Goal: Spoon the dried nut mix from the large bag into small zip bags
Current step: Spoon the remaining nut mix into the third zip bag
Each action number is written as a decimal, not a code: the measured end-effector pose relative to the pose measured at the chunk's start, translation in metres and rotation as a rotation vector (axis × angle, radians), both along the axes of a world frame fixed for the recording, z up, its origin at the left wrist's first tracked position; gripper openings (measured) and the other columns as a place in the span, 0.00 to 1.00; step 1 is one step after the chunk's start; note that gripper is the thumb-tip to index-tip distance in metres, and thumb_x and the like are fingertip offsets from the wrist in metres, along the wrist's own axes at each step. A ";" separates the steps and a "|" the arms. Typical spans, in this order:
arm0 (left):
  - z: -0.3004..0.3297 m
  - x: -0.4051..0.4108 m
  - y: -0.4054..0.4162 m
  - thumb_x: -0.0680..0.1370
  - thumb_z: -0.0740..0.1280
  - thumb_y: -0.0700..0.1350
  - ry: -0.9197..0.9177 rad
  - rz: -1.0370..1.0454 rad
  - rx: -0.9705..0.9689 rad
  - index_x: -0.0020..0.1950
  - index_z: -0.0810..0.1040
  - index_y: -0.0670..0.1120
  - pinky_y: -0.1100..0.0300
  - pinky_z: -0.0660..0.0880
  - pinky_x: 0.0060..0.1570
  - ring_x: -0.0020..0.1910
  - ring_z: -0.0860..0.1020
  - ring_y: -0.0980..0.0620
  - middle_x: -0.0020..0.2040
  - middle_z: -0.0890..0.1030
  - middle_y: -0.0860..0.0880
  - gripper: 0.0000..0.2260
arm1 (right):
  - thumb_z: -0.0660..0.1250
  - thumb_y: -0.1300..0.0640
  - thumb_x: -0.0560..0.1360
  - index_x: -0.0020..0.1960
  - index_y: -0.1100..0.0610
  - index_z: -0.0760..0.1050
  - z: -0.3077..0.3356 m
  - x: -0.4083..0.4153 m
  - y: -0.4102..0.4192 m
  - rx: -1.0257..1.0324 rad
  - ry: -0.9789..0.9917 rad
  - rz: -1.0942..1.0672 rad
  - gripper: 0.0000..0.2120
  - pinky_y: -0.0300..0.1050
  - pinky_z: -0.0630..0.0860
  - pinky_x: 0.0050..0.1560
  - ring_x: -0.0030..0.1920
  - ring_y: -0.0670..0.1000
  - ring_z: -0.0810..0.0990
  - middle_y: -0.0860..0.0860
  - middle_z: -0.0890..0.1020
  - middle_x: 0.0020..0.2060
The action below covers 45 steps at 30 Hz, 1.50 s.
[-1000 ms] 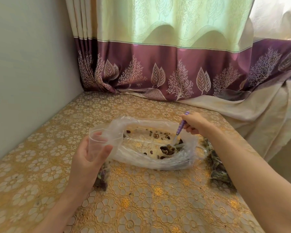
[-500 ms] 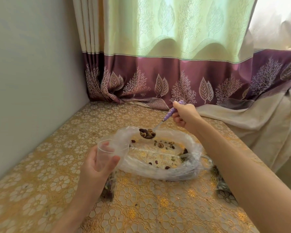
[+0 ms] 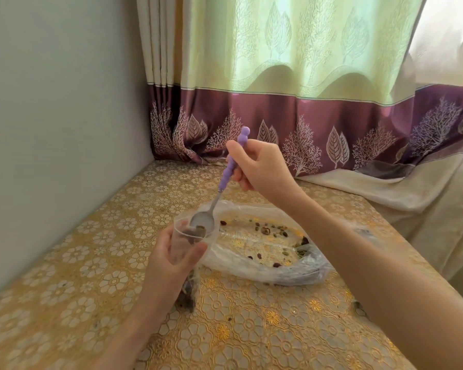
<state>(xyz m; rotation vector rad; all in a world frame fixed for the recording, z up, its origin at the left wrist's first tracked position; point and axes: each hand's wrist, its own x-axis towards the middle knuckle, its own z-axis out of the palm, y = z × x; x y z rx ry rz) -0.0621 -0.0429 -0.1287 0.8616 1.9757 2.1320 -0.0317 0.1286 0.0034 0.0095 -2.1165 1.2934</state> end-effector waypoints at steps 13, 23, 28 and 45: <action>-0.004 -0.002 -0.002 0.53 0.69 0.75 -0.007 0.004 0.006 0.58 0.72 0.61 0.49 0.78 0.51 0.51 0.81 0.50 0.55 0.81 0.51 0.37 | 0.59 0.58 0.80 0.35 0.64 0.74 -0.015 0.038 0.050 -0.293 0.061 -0.218 0.17 0.36 0.64 0.18 0.20 0.48 0.69 0.57 0.82 0.27; -0.002 0.001 -0.001 0.53 0.68 0.76 0.007 0.012 -0.006 0.58 0.72 0.60 0.63 0.79 0.39 0.44 0.82 0.54 0.49 0.82 0.54 0.37 | 0.58 0.60 0.79 0.37 0.66 0.73 -0.085 0.069 0.103 -0.043 -0.015 -0.726 0.15 0.29 0.67 0.20 0.19 0.42 0.75 0.52 0.81 0.25; -0.004 -0.001 -0.001 0.54 0.69 0.75 -0.006 0.017 -0.009 0.60 0.72 0.59 0.57 0.78 0.49 0.50 0.81 0.56 0.52 0.82 0.55 0.39 | 0.58 0.57 0.80 0.37 0.62 0.73 -0.095 0.066 0.115 0.029 -0.061 -0.813 0.15 0.31 0.71 0.26 0.20 0.47 0.76 0.50 0.81 0.25; -0.005 -0.003 -0.001 0.56 0.69 0.74 -0.008 0.014 -0.008 0.59 0.73 0.61 0.49 0.77 0.54 0.53 0.80 0.54 0.54 0.81 0.54 0.35 | 0.55 0.60 0.80 0.35 0.67 0.77 -0.109 0.032 0.098 -0.390 -0.122 -0.656 0.20 0.34 0.69 0.19 0.21 0.47 0.75 0.55 0.82 0.26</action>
